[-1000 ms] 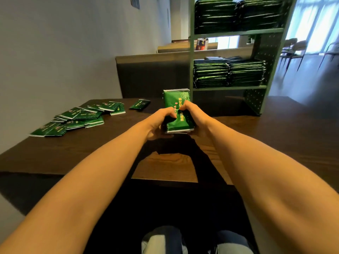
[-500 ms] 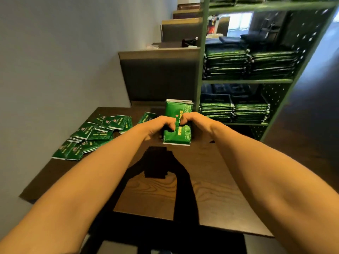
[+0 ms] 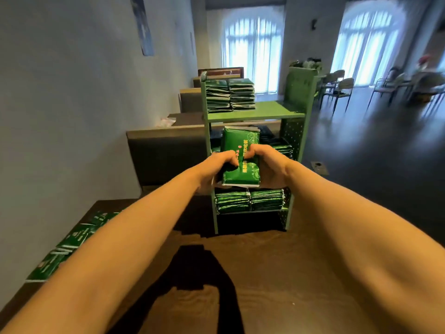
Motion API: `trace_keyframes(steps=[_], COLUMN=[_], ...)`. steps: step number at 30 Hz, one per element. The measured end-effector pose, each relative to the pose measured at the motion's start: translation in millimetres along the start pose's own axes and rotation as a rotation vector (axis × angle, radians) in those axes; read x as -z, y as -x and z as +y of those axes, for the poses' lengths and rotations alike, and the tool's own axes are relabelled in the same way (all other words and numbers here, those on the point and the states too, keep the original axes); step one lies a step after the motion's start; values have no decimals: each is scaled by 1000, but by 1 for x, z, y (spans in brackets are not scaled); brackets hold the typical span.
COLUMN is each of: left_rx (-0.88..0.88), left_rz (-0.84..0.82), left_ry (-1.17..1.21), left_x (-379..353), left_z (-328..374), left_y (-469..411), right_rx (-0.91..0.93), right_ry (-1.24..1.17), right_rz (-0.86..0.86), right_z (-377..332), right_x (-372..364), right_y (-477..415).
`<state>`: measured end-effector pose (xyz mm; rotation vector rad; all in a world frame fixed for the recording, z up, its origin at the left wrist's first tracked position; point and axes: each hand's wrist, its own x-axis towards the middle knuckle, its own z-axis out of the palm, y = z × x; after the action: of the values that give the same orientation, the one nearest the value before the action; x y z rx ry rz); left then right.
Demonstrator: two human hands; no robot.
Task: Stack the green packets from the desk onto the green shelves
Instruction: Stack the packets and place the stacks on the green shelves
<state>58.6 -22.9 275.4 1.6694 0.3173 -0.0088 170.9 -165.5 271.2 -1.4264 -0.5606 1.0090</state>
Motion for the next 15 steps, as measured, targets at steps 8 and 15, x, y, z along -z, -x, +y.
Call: trace_keyframes(steps=[8,15], left_rx=[-205,-313], left_rz=[219,489], left_ry=[70,-240], left_x=[-34,-46], left_z=[80,121], left_y=[-47,-84], right_rx=[263,316], right_ry=[-66,-40], right_rz=[144,280], right_z=[-64,-105], right_x=[39,63], right_y=[19,-6])
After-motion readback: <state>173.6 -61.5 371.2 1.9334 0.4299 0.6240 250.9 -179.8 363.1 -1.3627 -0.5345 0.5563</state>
